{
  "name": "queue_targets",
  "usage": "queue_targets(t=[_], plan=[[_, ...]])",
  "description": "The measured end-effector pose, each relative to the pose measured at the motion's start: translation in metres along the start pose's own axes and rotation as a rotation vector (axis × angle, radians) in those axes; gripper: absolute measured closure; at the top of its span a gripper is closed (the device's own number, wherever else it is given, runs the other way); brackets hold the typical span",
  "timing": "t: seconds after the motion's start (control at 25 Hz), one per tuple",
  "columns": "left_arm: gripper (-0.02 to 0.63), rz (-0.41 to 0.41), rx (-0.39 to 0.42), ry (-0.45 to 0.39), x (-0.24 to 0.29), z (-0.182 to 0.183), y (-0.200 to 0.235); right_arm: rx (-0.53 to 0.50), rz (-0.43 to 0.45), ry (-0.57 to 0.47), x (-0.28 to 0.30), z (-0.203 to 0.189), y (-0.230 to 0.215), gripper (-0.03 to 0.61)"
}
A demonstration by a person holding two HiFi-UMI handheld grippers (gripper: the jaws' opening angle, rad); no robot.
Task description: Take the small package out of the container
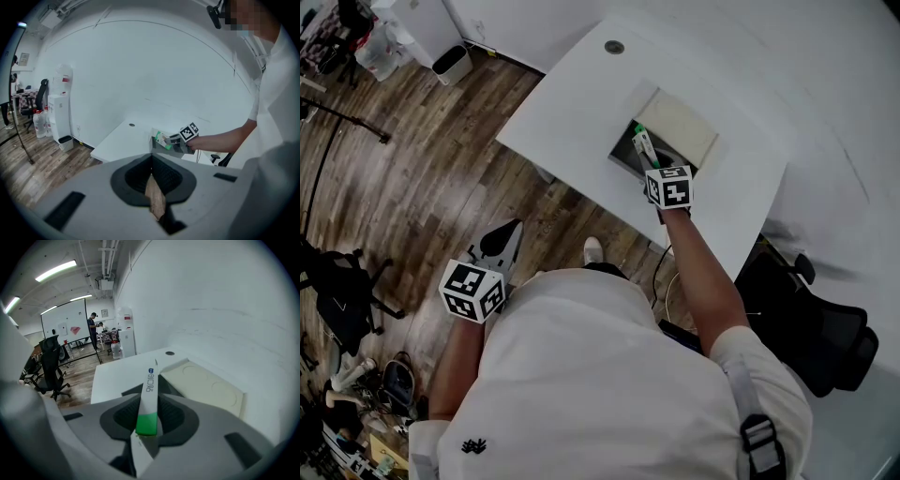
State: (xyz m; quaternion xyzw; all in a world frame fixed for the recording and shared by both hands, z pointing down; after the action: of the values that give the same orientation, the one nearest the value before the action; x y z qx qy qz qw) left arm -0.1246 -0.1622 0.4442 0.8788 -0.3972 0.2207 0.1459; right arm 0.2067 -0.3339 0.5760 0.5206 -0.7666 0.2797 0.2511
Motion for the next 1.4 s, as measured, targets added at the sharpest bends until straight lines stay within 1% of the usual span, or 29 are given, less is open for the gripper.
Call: queue_targets(t=[0.4,0.76,1.0,1.4], plan=[[0.606,-0.036,0.026,-0.017,-0.027,-0.009,0.005,0.004,-0.006,-0.055,-0.049,0.008,0.030,0.488],[0.606,-0.084,0.044,-0.032,-0.050,-0.023,0.008,0.009,-0.004,-0.093,-0.086,0.001,0.072,0.488],[0.606,-0.094,0.051,-0.046,-0.071,-0.036,0.006,0.009,0.009,-0.114,-0.114,-0.010,0.104,0.488],[0.606,-0.122,0.055,-0.047,-0.095,-0.059,-0.002,0.005,0.063,-0.130,-0.154,-0.033,0.160,0.488]])
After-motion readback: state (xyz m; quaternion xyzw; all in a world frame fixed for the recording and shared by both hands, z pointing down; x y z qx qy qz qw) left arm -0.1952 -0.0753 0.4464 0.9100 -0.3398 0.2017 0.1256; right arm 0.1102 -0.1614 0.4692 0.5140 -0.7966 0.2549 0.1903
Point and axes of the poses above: the fingertips, and each gripper's own axes: x forward along the fingers, y to its left, z out of its top, the point moved 6 cm from there along -x, backward along the fingers, and after that the axes turned 11 degrees about x, right-handed, at the moved point
